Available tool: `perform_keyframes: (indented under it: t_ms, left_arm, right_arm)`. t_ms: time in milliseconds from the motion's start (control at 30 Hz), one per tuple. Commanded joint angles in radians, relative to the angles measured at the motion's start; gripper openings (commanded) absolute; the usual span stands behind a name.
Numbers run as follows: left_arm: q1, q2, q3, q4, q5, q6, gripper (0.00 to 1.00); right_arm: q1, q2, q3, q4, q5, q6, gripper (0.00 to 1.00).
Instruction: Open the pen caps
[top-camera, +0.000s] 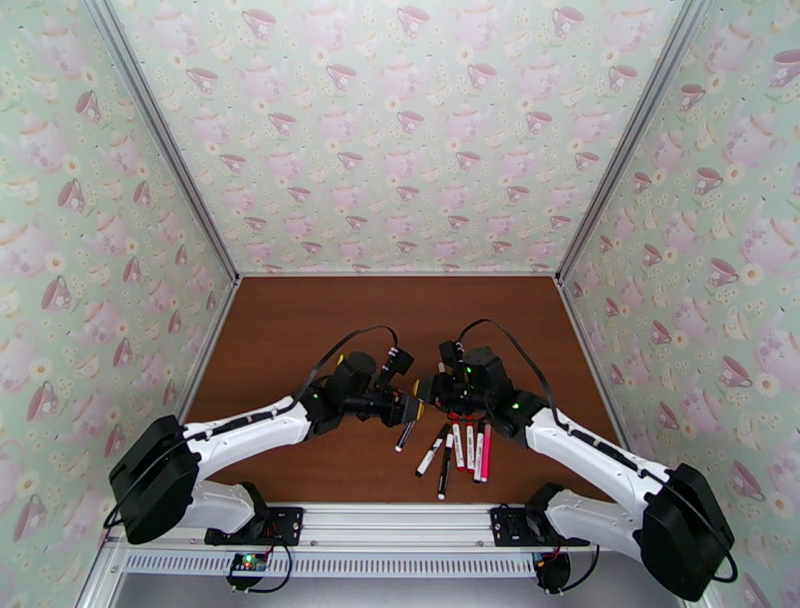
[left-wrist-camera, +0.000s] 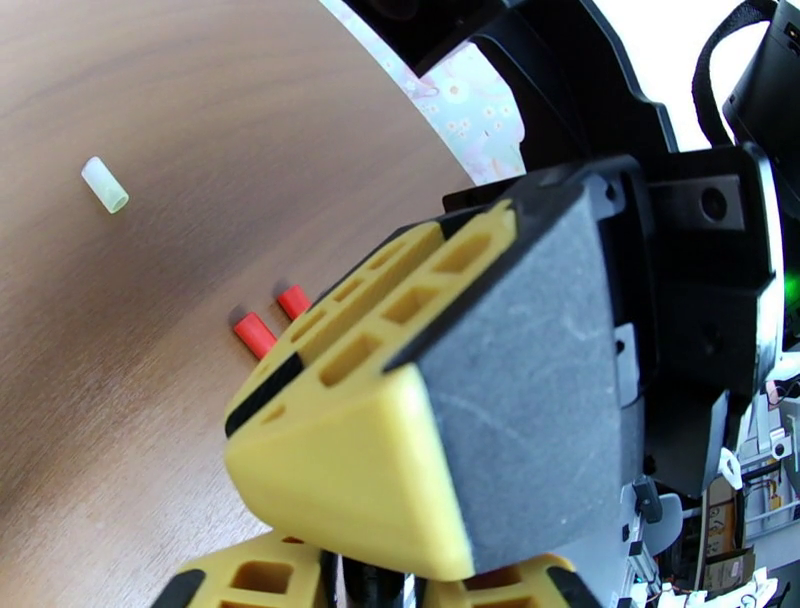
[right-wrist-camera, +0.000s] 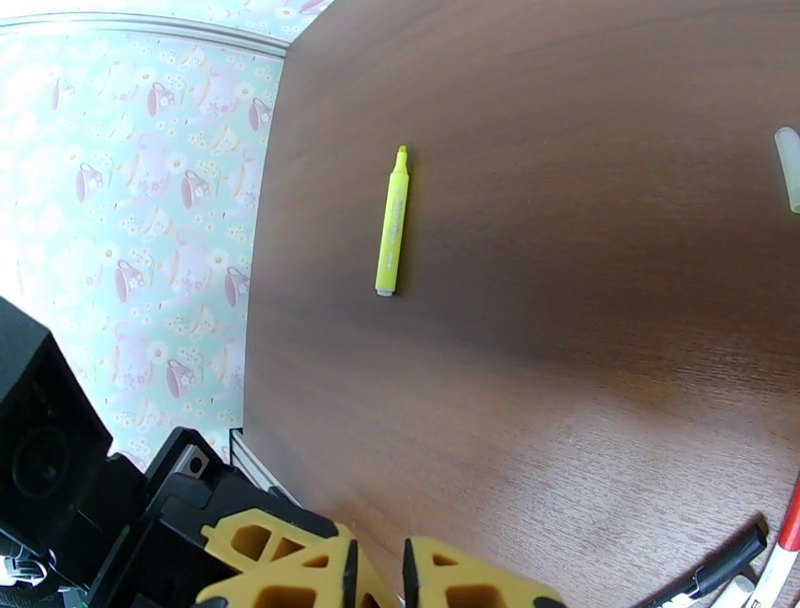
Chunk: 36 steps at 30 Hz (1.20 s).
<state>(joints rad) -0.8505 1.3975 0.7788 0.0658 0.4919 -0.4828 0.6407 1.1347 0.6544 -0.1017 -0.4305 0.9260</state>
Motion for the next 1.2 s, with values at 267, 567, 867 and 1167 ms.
perform_keyframes:
  t_ms: [267, 567, 867, 1167]
  left_arm:
    - [-0.028, 0.016, -0.020, 0.018, 0.023, -0.004, 0.35]
    - [-0.030, 0.017, -0.016, 0.011, -0.010, -0.005, 0.24]
    - [-0.033, 0.003, -0.021, -0.013, -0.016, 0.028, 0.08]
    - [-0.045, 0.012, -0.008, -0.035, -0.010, 0.052, 0.08]
  right_arm:
    - [0.005, -0.038, -0.002, 0.077, 0.046, 0.079, 0.14]
    - [0.005, -0.037, -0.008, 0.090, 0.039, 0.089, 0.14]
    - [0.005, -0.017, 0.013, 0.080, 0.005, 0.076, 0.18]
    - [0.005, -0.001, 0.033, 0.082, -0.014, 0.064, 0.21]
